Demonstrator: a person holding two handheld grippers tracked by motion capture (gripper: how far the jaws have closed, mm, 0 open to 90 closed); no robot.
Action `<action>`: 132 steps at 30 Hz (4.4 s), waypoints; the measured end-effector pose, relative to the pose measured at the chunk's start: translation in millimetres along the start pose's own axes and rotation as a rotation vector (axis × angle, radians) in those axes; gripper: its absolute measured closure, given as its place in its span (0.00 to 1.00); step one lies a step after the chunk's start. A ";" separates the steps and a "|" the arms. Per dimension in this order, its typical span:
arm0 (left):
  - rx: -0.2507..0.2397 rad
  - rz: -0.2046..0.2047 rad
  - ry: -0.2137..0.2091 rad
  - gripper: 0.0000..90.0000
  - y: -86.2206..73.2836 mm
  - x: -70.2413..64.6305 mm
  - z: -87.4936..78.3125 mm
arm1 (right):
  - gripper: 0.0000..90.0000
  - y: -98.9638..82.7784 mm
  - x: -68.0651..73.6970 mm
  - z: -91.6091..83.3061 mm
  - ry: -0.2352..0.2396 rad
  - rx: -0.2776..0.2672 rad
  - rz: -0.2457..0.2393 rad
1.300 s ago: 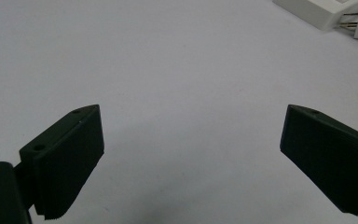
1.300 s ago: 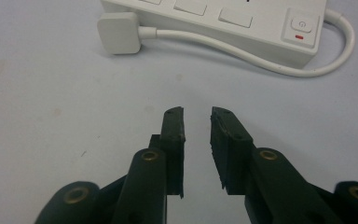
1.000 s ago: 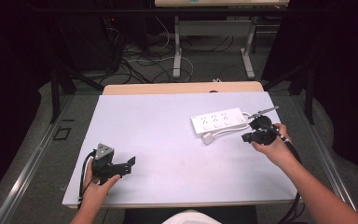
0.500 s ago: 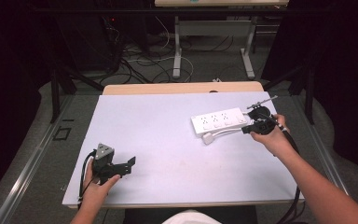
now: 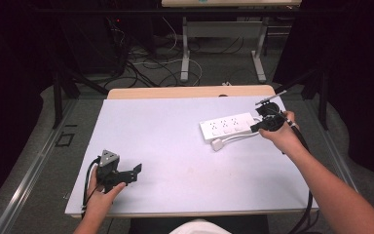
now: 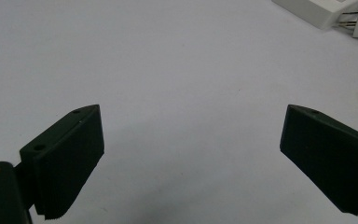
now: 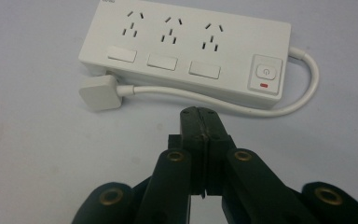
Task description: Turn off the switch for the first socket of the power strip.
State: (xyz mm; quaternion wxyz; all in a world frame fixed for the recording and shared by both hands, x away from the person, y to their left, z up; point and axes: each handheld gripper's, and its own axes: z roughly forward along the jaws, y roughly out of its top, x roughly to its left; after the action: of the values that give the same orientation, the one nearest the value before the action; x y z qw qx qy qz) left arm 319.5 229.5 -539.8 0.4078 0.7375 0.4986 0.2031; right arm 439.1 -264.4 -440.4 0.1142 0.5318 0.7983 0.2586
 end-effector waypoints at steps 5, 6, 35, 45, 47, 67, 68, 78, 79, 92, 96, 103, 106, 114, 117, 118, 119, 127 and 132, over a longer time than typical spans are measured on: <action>-0.001 0.000 -0.001 0.07 -0.1 -0.1 0.3 | 1.00 8.7 -1.2 2.7 -0.011 0.006 0.002; 0.001 0.000 -0.002 0.07 0.0 0.0 0.1 | 1.00 9.7 -1.6 3.0 -0.009 0.007 0.002; 0.007 0.000 -0.006 0.07 0.2 1.0 -0.3 | 1.00 40.4 -4.8 26.3 -0.034 0.039 0.073; 0.000 -0.002 -0.001 0.07 -0.1 0.9 0.5 | 1.00 45.7 -7.7 37.2 -0.028 0.046 0.074; 0.007 -0.001 -0.006 0.07 0.2 1.3 -0.2 | 1.00 46.8 -8.5 40.0 -0.032 0.046 0.082; 0.008 -0.001 -0.005 0.07 0.1 1.4 -0.2 | 1.00 49.3 -10.6 55.7 -0.041 0.062 0.116; 0.008 0.000 -0.006 0.07 0.1 1.5 -0.2 | 1.00 49.2 -10.5 57.0 -0.037 0.055 0.120; 0.008 0.000 -0.005 0.07 0.0 1.4 0.1 | 1.00 49.7 -8.1 64.3 -0.045 0.082 0.113; 0.008 0.000 -0.005 0.07 0.0 1.4 0.1 | 1.00 49.9 -7.5 65.3 -0.047 0.085 0.116; 0.009 0.001 -0.007 0.07 0.0 1.4 0.0 | 1.00 50.1 1.2 80.9 -0.047 0.111 0.096; 0.009 0.001 -0.006 0.07 0.0 1.5 0.1 | 1.00 49.4 4.1 86.2 -0.047 0.115 0.093; 0.010 0.001 -0.008 0.07 0.0 1.4 0.2 | 1.00 49.1 5.5 90.2 -0.059 0.135 0.089; 0.010 0.001 -0.008 0.07 -0.1 1.3 0.2 | 1.00 48.9 5.2 93.5 -0.060 0.140 0.081; 0.010 0.000 -0.009 0.07 -0.1 1.5 0.2 | 1.00 48.7 7.7 100.1 -0.077 0.153 0.092; 0.009 0.002 -0.008 0.07 -0.2 1.5 0.4 | 1.00 48.4 6.6 100.9 -0.074 0.158 0.074; 0.009 0.000 -0.009 0.07 -0.2 1.3 0.3 | 1.00 48.3 7.1 101.9 -0.073 0.159 0.075; 0.011 0.001 -0.009 0.07 -0.1 1.4 0.2 | 1.00 47.8 7.3 103.2 -0.072 0.145 0.077; 0.009 0.004 -0.008 0.07 -0.1 1.5 0.2 | 1.00 46.7 7.5 107.1 -0.085 0.157 0.071; 0.010 0.004 -0.009 0.07 -0.1 1.5 0.2 | 1.00 46.8 8.2 107.0 -0.084 0.157 0.067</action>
State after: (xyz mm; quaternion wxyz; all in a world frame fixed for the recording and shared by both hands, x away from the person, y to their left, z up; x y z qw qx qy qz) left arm 320.2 230.8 -540.2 0.4060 0.7413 0.4964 0.1983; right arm 521.7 -211.7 -504.5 0.0967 0.5757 0.7925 0.1764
